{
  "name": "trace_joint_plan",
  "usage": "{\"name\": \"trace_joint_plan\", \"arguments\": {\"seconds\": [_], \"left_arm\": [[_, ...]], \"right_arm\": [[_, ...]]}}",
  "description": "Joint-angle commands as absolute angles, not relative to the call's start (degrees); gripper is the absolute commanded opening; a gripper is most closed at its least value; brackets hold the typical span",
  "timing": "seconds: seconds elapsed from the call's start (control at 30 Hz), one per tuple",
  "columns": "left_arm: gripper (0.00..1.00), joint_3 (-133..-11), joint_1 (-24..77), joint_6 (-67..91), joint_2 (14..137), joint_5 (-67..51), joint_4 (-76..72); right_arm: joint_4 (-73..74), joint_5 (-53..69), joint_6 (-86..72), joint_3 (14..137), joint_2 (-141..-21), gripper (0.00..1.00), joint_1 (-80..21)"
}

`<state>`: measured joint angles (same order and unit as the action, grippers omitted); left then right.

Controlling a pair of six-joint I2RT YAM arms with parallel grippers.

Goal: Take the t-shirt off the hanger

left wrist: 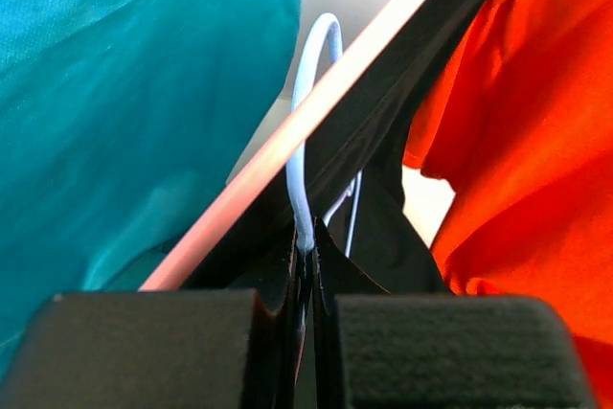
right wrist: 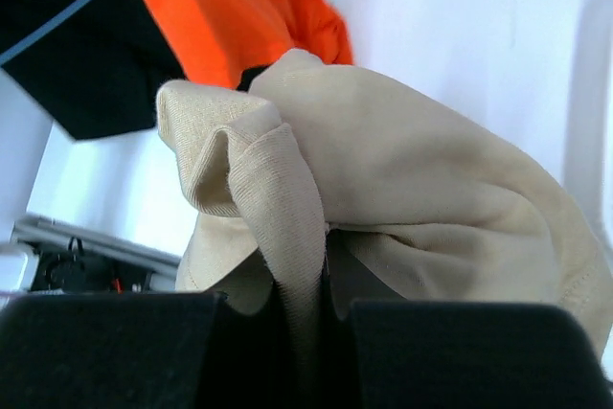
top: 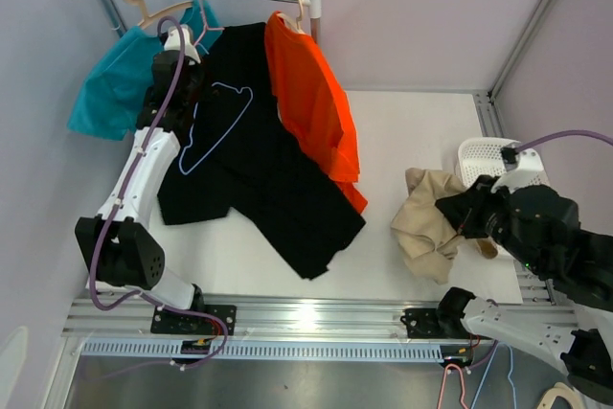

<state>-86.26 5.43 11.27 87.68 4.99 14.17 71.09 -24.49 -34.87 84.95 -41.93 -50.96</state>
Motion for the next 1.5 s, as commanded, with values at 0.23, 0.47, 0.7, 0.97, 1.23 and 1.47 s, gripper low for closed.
{"name": "trace_joint_plan", "arguments": {"seconds": [0.23, 0.47, 0.7, 0.97, 1.23, 1.47], "left_arm": [[0.01, -89.99, 6.59, 13.01, 84.21, 3.25, 13.44], [0.01, -98.52, 9.05, 12.04, 83.94, 2.47, 18.20], [0.01, -101.95, 9.05, 12.48, 85.69, -0.17, 19.95], [0.01, -106.95, 9.14, 13.01, 87.98, -1.06, 20.91], [0.01, -119.79, 9.23, 12.92, 96.49, -1.49, 28.04], [0.01, -111.98, 9.14, 15.03, 96.07, 3.59, 24.53]], "right_arm": [[58.82, -43.86, -25.51, 93.96, -52.72, 0.00, -50.45], [39.84, -40.43, -14.51, 90.80, -65.21, 0.00, -46.60], [32.60, -11.92, -16.52, 97.28, -74.34, 0.00, -16.59], [39.98, -17.04, -12.92, 110.65, -75.24, 0.00, -4.05], [34.90, -30.49, -22.74, 83.74, -63.38, 0.00, 4.20], [24.45, -11.46, -36.10, 61.72, -63.10, 0.00, 26.40]]}}
